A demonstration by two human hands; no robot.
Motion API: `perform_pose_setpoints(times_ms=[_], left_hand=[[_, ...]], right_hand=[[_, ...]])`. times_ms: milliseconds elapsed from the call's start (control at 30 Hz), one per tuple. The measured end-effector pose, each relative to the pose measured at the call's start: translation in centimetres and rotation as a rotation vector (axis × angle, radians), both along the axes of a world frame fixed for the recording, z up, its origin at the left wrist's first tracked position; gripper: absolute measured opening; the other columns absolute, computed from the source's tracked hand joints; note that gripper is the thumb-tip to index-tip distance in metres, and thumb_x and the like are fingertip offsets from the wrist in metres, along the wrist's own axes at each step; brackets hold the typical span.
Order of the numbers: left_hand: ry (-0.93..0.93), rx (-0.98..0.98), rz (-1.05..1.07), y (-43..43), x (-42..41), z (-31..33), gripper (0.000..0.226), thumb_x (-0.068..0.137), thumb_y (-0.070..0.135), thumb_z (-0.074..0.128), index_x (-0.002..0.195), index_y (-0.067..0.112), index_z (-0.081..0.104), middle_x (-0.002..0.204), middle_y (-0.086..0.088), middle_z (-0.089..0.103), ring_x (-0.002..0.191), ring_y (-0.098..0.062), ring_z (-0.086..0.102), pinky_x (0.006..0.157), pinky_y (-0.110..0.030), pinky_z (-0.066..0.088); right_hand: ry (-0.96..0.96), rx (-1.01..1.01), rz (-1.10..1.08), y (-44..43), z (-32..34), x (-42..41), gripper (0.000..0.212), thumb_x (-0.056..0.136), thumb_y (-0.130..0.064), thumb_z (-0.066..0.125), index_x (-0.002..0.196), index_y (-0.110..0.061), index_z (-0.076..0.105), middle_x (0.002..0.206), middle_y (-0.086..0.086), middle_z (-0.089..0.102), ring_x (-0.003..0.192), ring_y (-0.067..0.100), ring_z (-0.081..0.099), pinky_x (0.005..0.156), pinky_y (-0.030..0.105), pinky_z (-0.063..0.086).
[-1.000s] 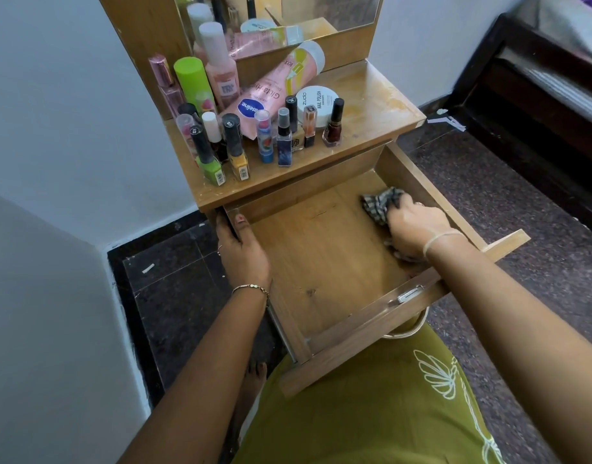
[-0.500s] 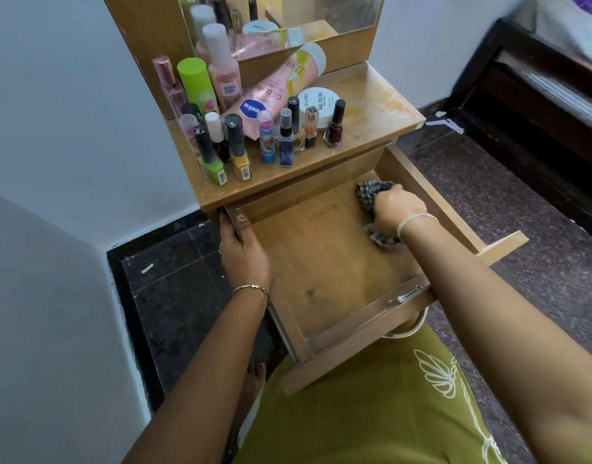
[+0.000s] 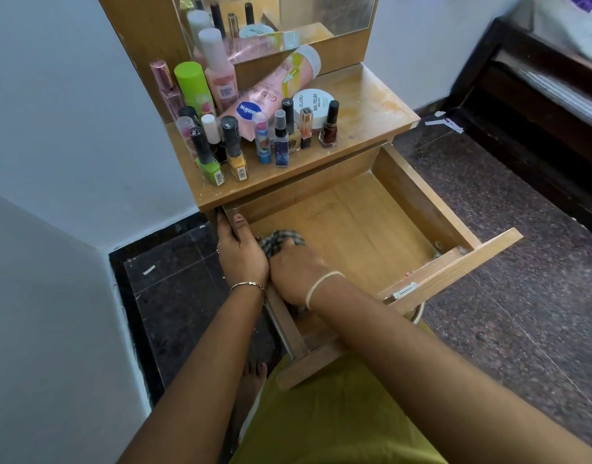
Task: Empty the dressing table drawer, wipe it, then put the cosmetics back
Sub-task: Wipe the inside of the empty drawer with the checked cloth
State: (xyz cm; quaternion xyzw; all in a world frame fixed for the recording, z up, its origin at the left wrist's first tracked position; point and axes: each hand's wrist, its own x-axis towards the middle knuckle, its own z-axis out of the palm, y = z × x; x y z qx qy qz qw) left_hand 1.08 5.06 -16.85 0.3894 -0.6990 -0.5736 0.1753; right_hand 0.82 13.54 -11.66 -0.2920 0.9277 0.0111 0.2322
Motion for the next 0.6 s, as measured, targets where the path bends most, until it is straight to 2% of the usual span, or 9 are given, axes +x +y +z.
perform_pose_setpoints(times_ms=[133,233,367,600], left_hand=[[0.004,0.007,0.000,0.1,0.0,0.0,0.044,0.101,0.039,0.033,0.142,0.026,0.039,0.135,-0.003,0.054,0.120,-0.023,0.052,0.091,-0.027,0.034],[0.008,0.011,0.003,0.0,0.1,-0.2,0.042,0.100,0.041,0.034,0.139,0.029,0.042,0.132,-0.002,0.055,0.118,-0.024,0.054,0.093,-0.031,0.038],[-0.002,0.017,-0.006,0.0,0.1,-0.3,0.044,0.099,0.044,0.034,0.140,0.029,0.040,0.135,-0.004,0.054,0.120,-0.026,0.053,0.098,-0.039,0.041],[0.010,0.033,0.001,0.0,0.1,-0.1,0.044,0.100,0.041,0.034,0.142,0.028,0.039,0.136,-0.004,0.053,0.120,-0.026,0.053,0.091,-0.030,0.035]], right_hand=[[-0.026,-0.020,0.043,2.2,0.2,1.3,0.031,0.095,-0.003,0.046,0.125,-0.004,0.050,0.129,0.015,0.053,0.117,0.028,0.052,0.092,0.032,0.046],[-0.089,-0.029,0.022,3.5,-0.1,1.5,0.040,0.090,-0.007,0.058,0.128,-0.005,0.044,0.124,0.015,0.054,0.113,0.029,0.055,0.086,0.033,0.048],[-0.081,0.030,-0.044,5.5,0.4,-0.5,0.047,0.088,-0.009,0.060,0.131,-0.007,0.042,0.127,0.013,0.054,0.117,0.029,0.054,0.089,0.035,0.048],[0.035,0.170,-0.176,12.6,0.8,-5.8,0.041,0.081,-0.011,0.064,0.117,-0.005,0.045,0.116,0.016,0.058,0.107,0.035,0.060,0.082,0.039,0.049]])
